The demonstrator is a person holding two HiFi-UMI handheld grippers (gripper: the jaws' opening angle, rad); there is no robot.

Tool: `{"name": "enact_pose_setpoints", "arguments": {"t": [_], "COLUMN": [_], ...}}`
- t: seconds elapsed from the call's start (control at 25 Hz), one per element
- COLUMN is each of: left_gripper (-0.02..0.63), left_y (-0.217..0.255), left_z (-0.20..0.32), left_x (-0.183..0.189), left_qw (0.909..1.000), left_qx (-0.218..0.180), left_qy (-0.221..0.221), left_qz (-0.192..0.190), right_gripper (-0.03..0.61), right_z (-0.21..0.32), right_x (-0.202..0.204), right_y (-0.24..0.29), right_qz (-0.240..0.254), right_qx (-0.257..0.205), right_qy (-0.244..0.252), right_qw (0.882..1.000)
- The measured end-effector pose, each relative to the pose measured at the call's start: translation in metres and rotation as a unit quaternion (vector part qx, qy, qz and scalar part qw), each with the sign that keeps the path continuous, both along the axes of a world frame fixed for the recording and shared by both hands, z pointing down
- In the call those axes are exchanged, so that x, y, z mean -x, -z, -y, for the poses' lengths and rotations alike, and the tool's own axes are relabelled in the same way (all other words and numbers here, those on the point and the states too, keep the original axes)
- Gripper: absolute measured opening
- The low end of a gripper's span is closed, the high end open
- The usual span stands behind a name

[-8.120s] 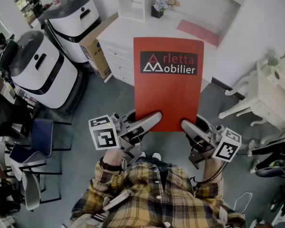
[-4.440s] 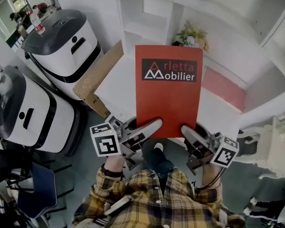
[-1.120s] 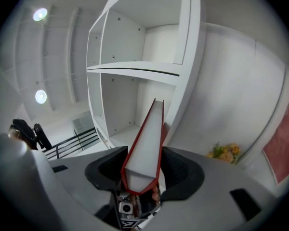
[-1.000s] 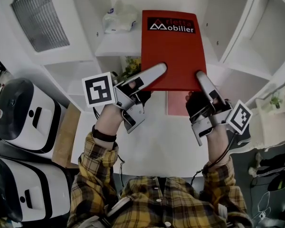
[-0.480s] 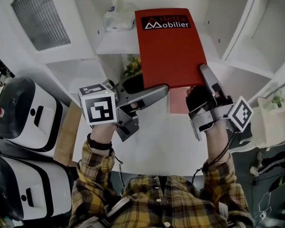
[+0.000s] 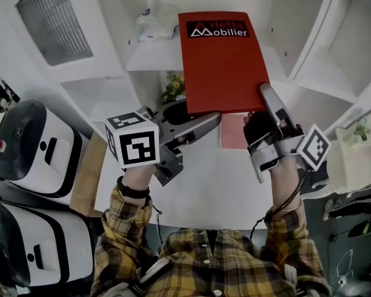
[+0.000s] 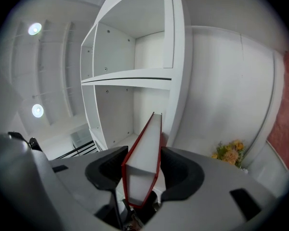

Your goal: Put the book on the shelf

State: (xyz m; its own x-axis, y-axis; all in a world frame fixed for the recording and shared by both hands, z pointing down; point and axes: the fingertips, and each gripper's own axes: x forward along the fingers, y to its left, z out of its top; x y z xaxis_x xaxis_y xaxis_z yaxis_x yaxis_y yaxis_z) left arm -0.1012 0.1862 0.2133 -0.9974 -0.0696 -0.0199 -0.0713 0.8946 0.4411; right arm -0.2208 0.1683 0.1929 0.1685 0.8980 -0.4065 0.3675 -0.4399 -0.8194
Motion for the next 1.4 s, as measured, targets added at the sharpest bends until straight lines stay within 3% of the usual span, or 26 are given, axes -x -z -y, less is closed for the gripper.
{"name": "enact_pose_setpoints", "arguments": {"t": [0.2, 0.24, 0.48, 0.68, 1.08, 1.4], "left_gripper": [0.268, 0.216, 0.206, 0.204, 0.161, 0.137], "left_y": [0.021, 0.024, 0.028, 0.027, 0.024, 0.023], "left_z": [-0.009, -0.012, -0.019, -0.036, -0.063, -0.069], "left_x": [-0.002, -0.002, 0.005, 0.009, 0.015, 0.019], "left_qw": [0.9986, 0.9984, 0.9981, 0.9963, 0.9925, 0.9913], "left_qx": [-0.021, -0.019, -0.010, -0.018, -0.034, -0.048], "left_qy": [0.015, 0.020, 0.031, 0.055, 0.090, 0.093], "left_qz": [0.046, 0.049, 0.052, 0.064, 0.075, 0.079], "right_gripper": [0.267, 0.275, 0.271, 0.143, 0.117, 0.104], "right_z": [0.005, 0.006, 0.003, -0.014, -0.042, -0.052], "right_x": [-0.012, -0.015, -0.043, -0.044, -0.033, -0.025], "right_y": [0.015, 0.017, 0.018, 0.010, 0.004, 0.002], "right_qz": [0.049, 0.059, 0.127, 0.137, 0.137, 0.130], "right_qx": [0.045, 0.052, 0.052, 0.028, 0.012, 0.004], "right_qy": [0.047, 0.054, 0.088, 0.086, 0.064, 0.054], "right_qw": [0.997, 0.995, 0.987, 0.986, 0.988, 0.990]}}
